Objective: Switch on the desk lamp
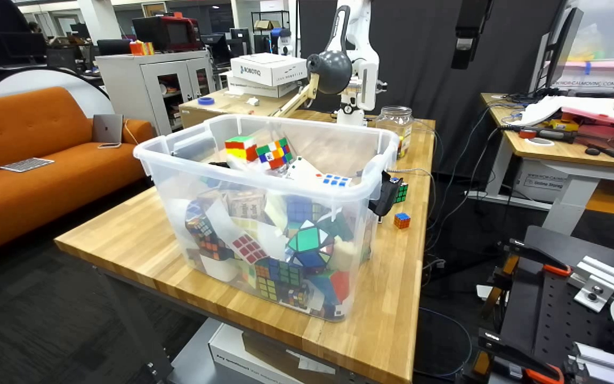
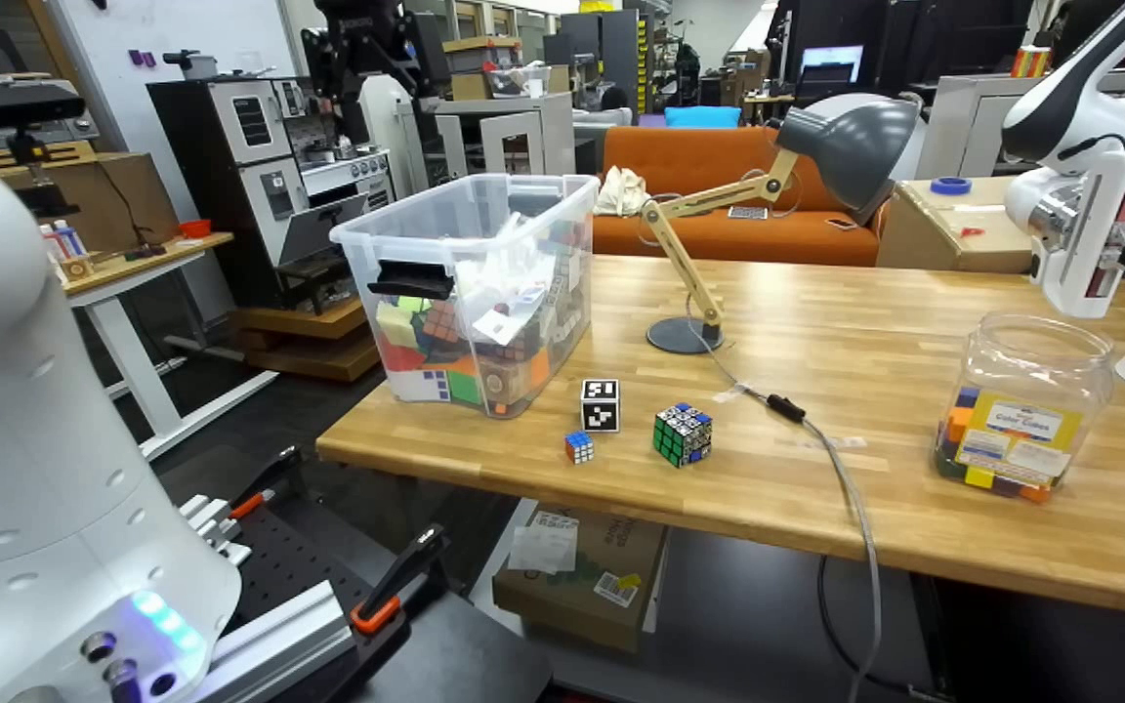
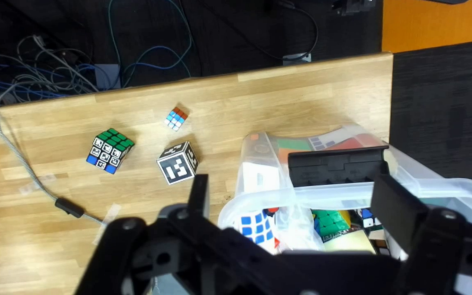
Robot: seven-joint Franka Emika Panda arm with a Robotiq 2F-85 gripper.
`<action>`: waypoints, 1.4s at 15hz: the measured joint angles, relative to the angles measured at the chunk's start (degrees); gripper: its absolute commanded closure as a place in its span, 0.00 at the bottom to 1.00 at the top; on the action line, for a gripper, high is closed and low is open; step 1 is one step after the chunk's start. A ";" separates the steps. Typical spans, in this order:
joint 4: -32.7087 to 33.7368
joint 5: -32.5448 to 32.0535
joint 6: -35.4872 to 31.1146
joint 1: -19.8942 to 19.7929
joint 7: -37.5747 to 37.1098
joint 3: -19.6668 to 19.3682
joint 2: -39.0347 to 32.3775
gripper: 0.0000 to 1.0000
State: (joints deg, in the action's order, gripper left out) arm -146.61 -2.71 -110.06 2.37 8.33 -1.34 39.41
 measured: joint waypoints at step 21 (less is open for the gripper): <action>-1.63 -5.07 -10.34 -2.92 2.95 -5.08 -4.34 0.00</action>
State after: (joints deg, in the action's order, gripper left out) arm -148.24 -7.78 -120.40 -0.56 11.27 -6.42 35.06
